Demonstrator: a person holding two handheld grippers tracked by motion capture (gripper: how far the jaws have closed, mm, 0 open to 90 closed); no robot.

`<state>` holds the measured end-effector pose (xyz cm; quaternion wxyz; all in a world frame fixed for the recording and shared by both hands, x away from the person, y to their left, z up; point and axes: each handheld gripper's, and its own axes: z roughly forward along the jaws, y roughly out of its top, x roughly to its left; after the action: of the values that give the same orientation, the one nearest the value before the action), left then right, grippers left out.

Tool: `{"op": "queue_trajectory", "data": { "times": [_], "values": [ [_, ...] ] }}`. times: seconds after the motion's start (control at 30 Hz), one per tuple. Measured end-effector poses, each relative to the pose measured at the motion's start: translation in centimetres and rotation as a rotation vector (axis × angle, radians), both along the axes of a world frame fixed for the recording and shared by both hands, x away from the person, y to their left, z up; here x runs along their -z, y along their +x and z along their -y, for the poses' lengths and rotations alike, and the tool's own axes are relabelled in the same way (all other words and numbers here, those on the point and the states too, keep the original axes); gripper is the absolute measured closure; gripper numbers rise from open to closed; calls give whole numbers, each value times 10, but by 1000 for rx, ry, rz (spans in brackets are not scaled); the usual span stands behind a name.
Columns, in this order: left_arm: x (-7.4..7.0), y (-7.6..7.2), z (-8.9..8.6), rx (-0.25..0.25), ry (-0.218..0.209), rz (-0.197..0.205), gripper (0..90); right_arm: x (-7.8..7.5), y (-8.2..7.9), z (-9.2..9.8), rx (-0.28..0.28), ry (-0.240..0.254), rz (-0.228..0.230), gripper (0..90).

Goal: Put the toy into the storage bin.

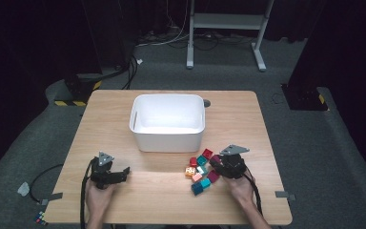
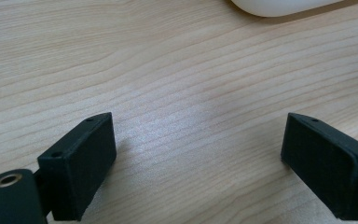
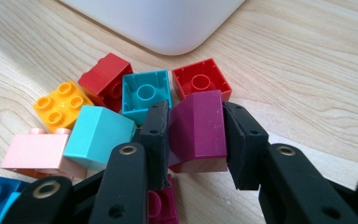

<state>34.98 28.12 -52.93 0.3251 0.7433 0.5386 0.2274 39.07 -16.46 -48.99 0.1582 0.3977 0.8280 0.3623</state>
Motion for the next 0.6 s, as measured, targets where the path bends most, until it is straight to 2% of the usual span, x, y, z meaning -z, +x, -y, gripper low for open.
{"op": "queue_trajectory", "data": {
  "times": [0.6],
  "values": [
    [0,0,0,0,0,0,102,-29,-8,10,-25,67,18,635]
  ]
}}
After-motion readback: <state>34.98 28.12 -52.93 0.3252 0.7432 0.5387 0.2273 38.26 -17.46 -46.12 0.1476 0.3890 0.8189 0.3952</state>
